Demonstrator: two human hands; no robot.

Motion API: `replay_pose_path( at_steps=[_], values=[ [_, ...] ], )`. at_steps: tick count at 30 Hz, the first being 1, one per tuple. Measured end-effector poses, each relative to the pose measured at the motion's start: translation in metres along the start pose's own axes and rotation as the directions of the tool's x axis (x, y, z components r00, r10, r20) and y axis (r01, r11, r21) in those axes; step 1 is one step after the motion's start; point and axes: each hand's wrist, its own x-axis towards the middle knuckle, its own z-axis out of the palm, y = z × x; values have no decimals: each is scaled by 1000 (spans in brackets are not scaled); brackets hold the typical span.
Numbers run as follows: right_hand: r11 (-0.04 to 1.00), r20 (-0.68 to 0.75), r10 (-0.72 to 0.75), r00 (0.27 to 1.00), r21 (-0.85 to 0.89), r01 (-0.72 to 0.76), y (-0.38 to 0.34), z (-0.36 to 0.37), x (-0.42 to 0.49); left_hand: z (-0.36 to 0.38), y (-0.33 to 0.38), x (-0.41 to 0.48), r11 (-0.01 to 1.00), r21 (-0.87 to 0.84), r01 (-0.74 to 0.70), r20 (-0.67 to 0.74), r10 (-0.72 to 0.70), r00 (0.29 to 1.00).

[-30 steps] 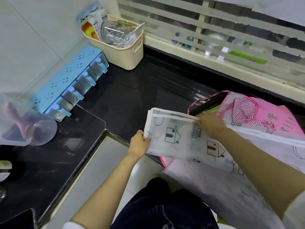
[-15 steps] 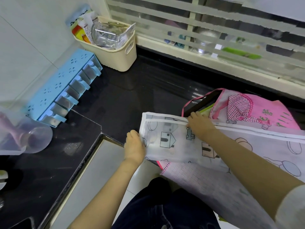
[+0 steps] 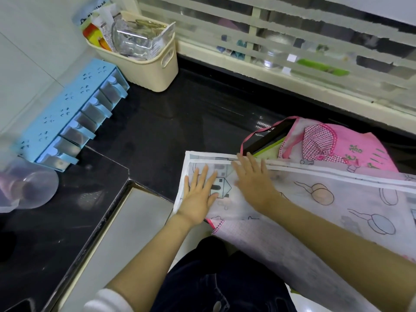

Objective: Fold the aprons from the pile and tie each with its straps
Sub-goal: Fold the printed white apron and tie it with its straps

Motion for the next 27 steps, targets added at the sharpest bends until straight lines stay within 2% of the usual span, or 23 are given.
replay_pose_path(
  at_steps=[2,3,5,7,9,10,11,12,14,16,19,21,23,24,25,26,27],
  values=[
    [998,186,1,983,58,-12,-8,13,-13,-5,-1,-1,992,-126,22,-106,-36,994],
    [997,246,13,969,75,-32,-8,18,-17,-8,-1,-2,977,-202,64,-190,-104,976],
    [994,261,13,965,105,-42,-2,23,-18,-17,4,-5,920,-303,250,-306,-342,888],
    [992,282,9,959,121,-45,2,24,-15,-28,7,-4,773,-457,439,-248,-585,772],
    [987,290,9,957,153,-56,2,23,-12,-36,4,2,582,-672,459,-70,-667,742],
    [984,290,14,957,167,-65,1,23,-11,-39,0,5,532,-710,461,10,-648,762],
    [981,288,19,957,180,-74,0,22,-11,-43,-4,7,551,-682,481,71,-605,793],
    [978,281,26,959,193,-83,1,23,-11,-48,-9,7,595,-639,487,109,-557,823],
    [970,268,33,963,223,-95,2,25,-9,-60,-21,10,676,-599,429,89,-476,875],
    [944,229,25,973,314,-98,-1,22,-4,-76,-34,15,774,-544,322,-60,-420,906],
    [900,183,8,983,428,-87,-7,16,10,-92,-55,27,926,-285,247,-316,-335,888],
    [897,185,9,983,434,-90,-12,12,20,-98,-63,33,962,-40,272,-464,-259,847],
    [907,199,22,980,408,-103,-15,11,27,-97,-54,33,973,73,220,-539,-147,829],
    [905,205,29,978,410,-113,-16,10,28,-93,-45,29,993,67,100,-518,-51,854],
    [899,205,33,978,421,-119,-16,9,30,-85,-34,24,999,29,-45,-439,53,897],
    [891,200,36,979,437,-123,-16,9,31,-73,-24,17,987,-26,-156,-310,140,940],
    [879,196,43,980,459,-131,-16,8,31,-60,-16,10,977,-62,-206,-138,196,971]
  ],
)
